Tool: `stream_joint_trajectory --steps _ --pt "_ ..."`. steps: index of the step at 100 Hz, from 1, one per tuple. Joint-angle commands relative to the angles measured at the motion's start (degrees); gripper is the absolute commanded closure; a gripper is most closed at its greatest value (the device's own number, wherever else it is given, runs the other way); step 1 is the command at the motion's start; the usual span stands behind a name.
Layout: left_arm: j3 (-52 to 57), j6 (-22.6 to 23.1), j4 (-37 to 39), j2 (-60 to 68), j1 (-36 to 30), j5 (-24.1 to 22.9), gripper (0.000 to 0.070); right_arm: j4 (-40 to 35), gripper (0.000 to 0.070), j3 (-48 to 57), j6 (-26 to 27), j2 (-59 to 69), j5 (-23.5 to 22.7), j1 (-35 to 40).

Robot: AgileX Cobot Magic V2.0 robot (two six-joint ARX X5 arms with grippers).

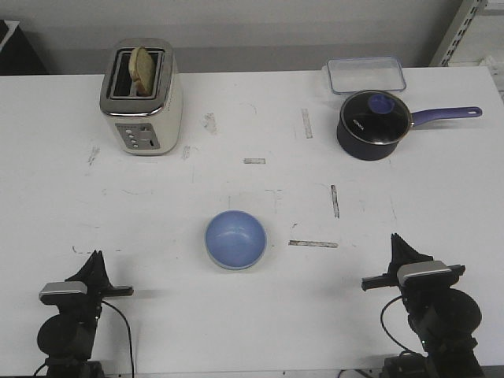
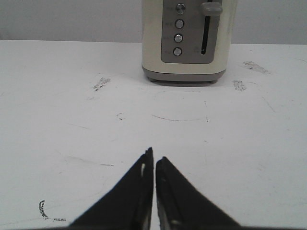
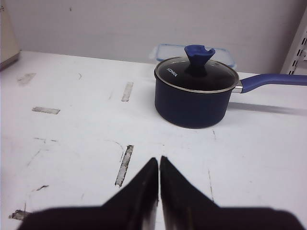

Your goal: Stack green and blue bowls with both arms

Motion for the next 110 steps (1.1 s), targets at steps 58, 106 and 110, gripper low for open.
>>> stream_joint_trajectory --steps 58,106,110 --pt "-1.2 0.1 0.9 -0.1 0.0 0.0 0.0697 11.1 0.07 -17.6 -3.7 -12.1 0.4 -8.7" --pt "-1.2 0.1 0.9 -0.1 0.0 0.0 0.0697 18.6 0.07 -27.3 3.5 -16.7 0.4 -8.7" --pt "-1.2 0.1 0.9 -0.1 0.0 0.0 0.0697 18.8 0.07 -27.3 3.5 -16.7 0.4 -8.7"
